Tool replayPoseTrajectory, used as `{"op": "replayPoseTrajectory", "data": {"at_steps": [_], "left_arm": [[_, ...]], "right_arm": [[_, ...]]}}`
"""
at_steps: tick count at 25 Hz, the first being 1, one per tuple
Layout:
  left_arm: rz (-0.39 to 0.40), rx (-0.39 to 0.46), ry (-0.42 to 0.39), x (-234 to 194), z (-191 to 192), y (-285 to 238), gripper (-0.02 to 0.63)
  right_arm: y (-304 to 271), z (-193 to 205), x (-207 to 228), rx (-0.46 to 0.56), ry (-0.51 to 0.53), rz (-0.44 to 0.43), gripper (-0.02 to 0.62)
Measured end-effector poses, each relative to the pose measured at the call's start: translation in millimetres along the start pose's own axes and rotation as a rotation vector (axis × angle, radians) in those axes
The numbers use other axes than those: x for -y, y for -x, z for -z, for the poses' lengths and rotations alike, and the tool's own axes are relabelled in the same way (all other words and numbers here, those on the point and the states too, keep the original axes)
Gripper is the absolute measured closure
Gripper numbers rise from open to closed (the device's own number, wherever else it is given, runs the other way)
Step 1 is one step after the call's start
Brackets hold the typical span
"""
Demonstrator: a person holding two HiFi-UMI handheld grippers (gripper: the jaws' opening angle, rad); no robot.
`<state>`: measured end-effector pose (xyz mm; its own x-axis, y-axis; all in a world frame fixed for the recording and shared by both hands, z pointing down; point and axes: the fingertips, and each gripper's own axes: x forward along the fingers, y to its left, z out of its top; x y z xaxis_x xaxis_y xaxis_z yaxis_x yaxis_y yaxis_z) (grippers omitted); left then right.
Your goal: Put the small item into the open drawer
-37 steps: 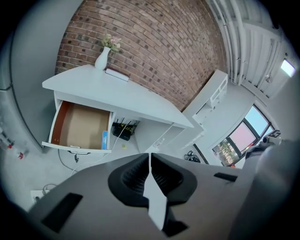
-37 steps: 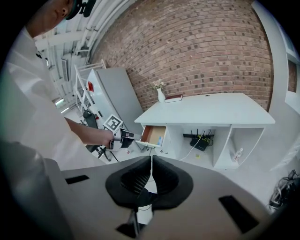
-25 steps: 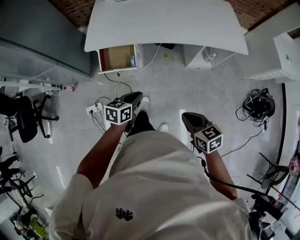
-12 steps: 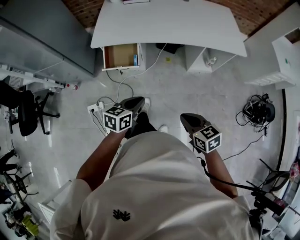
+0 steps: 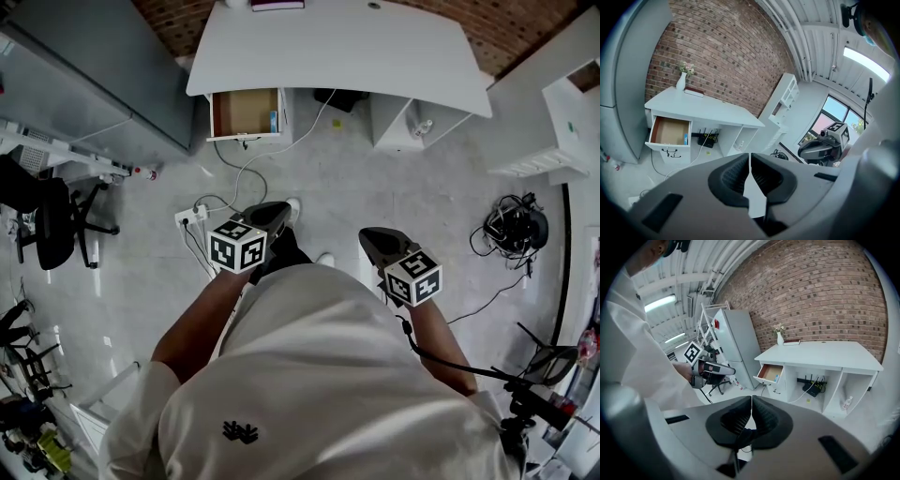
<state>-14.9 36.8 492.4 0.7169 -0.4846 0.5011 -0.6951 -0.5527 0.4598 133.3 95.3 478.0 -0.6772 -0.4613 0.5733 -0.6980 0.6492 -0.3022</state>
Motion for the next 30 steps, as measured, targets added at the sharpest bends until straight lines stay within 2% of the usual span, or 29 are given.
{"op": "replayPoseTrajectory", "data": {"at_steps": [6, 30], "left_arm": [[-0.003, 0.002, -0.020, -0.4, -5.1, 3.3, 0.572], [-0.034, 0.009, 0.005, -7.0, -3.6, 3.0, 0.572]], "right_arm": [[-1.9, -5.8, -0.8, 0.000, 0.010, -0.005, 0.563], [-13.2, -11.8, 2.0, -0.008, 0.040, -0.048, 0.566]]}}
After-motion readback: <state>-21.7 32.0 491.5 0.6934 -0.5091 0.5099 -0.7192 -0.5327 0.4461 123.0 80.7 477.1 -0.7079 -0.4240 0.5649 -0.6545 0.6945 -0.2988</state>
